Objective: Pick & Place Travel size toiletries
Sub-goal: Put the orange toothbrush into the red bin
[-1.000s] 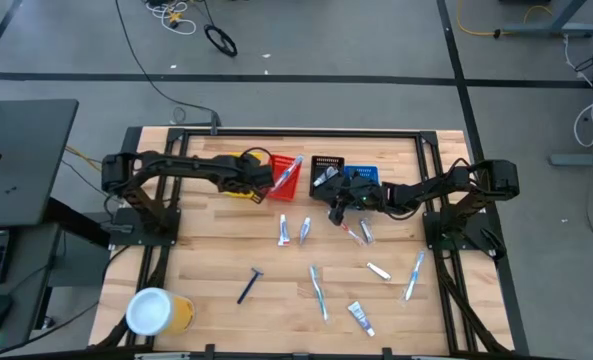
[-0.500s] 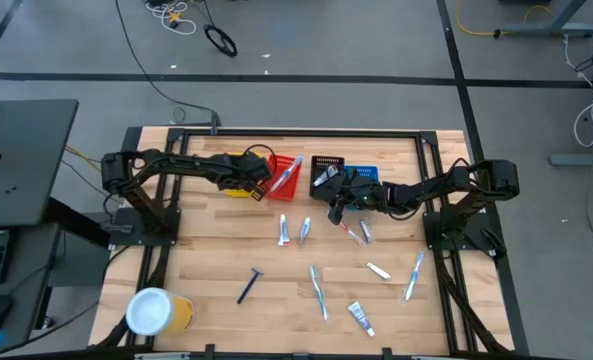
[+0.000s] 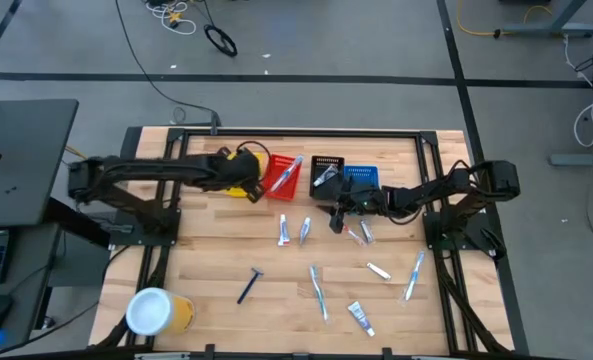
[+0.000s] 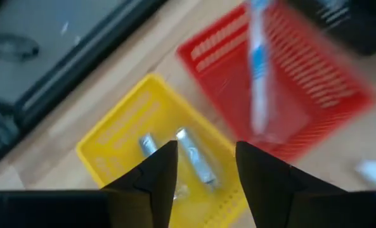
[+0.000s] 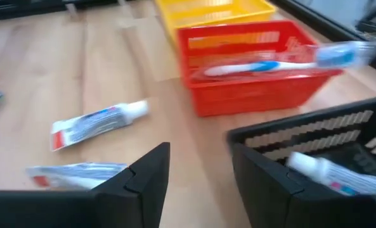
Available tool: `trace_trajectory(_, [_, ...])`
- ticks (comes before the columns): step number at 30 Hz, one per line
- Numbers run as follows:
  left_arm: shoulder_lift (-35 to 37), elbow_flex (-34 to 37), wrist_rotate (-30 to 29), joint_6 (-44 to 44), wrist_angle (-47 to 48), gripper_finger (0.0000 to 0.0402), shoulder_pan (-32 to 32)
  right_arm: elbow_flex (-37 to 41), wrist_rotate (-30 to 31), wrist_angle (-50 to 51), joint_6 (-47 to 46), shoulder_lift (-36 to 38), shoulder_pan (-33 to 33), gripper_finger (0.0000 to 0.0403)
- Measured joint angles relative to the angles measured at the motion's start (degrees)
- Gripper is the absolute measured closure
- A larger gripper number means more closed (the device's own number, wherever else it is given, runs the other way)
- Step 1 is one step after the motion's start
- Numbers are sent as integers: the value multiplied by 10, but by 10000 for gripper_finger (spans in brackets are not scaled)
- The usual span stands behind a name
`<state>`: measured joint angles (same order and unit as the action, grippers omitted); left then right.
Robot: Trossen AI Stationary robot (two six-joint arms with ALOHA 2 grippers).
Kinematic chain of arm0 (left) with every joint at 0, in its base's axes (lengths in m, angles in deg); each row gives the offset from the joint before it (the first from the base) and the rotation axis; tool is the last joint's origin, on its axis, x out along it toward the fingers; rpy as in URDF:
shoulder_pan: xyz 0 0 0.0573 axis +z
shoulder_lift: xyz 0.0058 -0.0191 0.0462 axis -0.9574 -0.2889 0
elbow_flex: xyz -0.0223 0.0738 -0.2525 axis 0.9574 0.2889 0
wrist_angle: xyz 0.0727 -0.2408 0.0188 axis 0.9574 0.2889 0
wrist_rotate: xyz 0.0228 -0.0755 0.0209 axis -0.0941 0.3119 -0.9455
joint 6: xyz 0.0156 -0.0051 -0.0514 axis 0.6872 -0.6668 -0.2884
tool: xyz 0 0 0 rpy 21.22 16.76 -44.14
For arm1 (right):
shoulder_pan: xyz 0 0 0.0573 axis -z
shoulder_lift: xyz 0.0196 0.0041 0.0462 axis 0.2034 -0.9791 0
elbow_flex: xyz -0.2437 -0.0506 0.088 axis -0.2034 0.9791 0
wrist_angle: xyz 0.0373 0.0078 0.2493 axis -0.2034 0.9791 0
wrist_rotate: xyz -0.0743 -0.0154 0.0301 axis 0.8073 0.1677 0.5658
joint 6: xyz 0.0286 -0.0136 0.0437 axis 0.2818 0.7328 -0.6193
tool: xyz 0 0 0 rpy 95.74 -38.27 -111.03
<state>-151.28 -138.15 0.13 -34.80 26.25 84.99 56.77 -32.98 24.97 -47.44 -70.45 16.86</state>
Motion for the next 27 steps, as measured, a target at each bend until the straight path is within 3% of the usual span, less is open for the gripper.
trace_trajectory(6, [94, 0, -1, 50, -2, 240, -71, 0, 0, -19, 0, 0, -52, 221])
trace_trajectory(13, [123, 27, -4, 90, -27, 240, -150, 0, -2, -14, -25, 0, -107, 221])
trace_trajectory(16, [124, 73, 0, 97, -101, 240, -174, 0, -3, -14, -43, 0, -126, 221])
trace_trajectory(22, [123, 183, 74, 111, -306, 240, -188, 0, -3, -19, -64, 0, -161, 221])
trace_trajectory(27, [123, 222, 122, 141, -403, 240, -187, 0, -2, -17, -103, 0, -200, 221])
